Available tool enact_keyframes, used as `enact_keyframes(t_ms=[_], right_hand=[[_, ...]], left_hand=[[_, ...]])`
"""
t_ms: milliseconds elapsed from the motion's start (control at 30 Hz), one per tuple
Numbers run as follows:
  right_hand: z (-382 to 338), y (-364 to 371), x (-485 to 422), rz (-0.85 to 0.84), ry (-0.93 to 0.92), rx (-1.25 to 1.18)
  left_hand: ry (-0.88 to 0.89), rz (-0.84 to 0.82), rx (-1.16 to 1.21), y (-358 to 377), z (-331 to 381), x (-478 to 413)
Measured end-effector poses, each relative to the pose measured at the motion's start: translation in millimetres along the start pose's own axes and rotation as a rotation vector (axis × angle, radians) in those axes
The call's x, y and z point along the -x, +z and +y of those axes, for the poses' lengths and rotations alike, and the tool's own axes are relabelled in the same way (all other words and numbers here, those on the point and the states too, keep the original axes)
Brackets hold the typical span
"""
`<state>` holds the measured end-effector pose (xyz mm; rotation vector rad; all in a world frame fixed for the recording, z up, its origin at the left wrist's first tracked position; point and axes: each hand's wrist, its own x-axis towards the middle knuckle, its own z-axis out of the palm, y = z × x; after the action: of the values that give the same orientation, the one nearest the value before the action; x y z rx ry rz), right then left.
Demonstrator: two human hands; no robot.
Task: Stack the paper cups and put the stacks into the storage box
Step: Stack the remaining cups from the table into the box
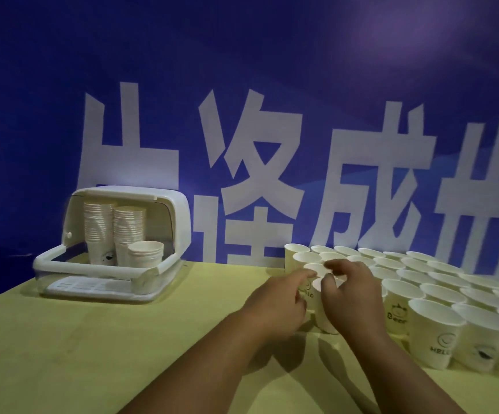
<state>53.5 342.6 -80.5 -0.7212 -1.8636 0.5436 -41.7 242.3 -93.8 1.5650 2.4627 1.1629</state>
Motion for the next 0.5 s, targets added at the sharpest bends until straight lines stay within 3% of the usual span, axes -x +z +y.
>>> enact_keyframes(t_ms=[267,367,500], right_hand=[[7.4,-4.0,-5.5,-0.17,0.234,0.317],[6.9,-0.7,-5.0,-0.266,0.286,0.307],[5.2,-0.6,-1.2,-0.23,0.242,0.211]], left_hand=[[0.029,-0.051,-0.06,18.9,-4.1,2.4],[0.038,-0.055,-0.055,23.9,-5.7,5.0],[0.047,0.033,-0.018,21.7,-11.3,6.7]])
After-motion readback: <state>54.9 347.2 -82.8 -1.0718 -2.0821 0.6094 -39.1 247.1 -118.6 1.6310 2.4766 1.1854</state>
